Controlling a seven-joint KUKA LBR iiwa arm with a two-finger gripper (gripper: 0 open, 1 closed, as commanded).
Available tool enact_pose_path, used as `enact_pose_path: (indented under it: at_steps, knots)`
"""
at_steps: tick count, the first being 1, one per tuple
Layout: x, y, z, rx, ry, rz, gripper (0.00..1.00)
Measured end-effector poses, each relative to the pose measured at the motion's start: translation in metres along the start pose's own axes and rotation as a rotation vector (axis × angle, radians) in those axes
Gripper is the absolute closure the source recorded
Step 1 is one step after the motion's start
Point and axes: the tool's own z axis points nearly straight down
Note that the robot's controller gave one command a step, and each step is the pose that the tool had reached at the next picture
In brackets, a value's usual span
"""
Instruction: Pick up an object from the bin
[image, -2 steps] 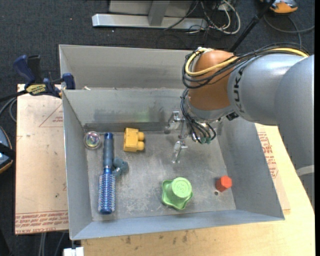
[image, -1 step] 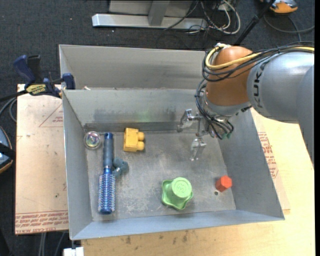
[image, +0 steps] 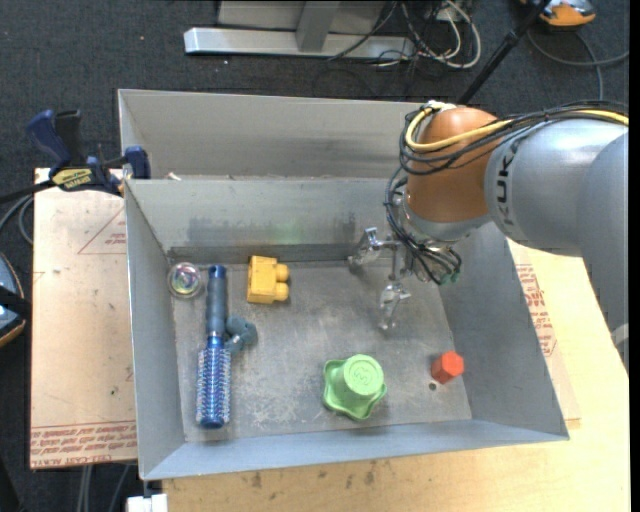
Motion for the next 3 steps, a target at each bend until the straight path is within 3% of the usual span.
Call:
enact_pose_path:
  at_steps: [1, 2, 3]
  knots:
    - [0.009, -0.036, -0.001, 0.003, -0.009, 0.013, 0.00]
    - [0.009, -0.037, -0.002, 0.006, -0.006, 0.011, 1.00]
    - [0.006, -0.037, -0.087, 0.006, -0.005, 0.012, 1.00]
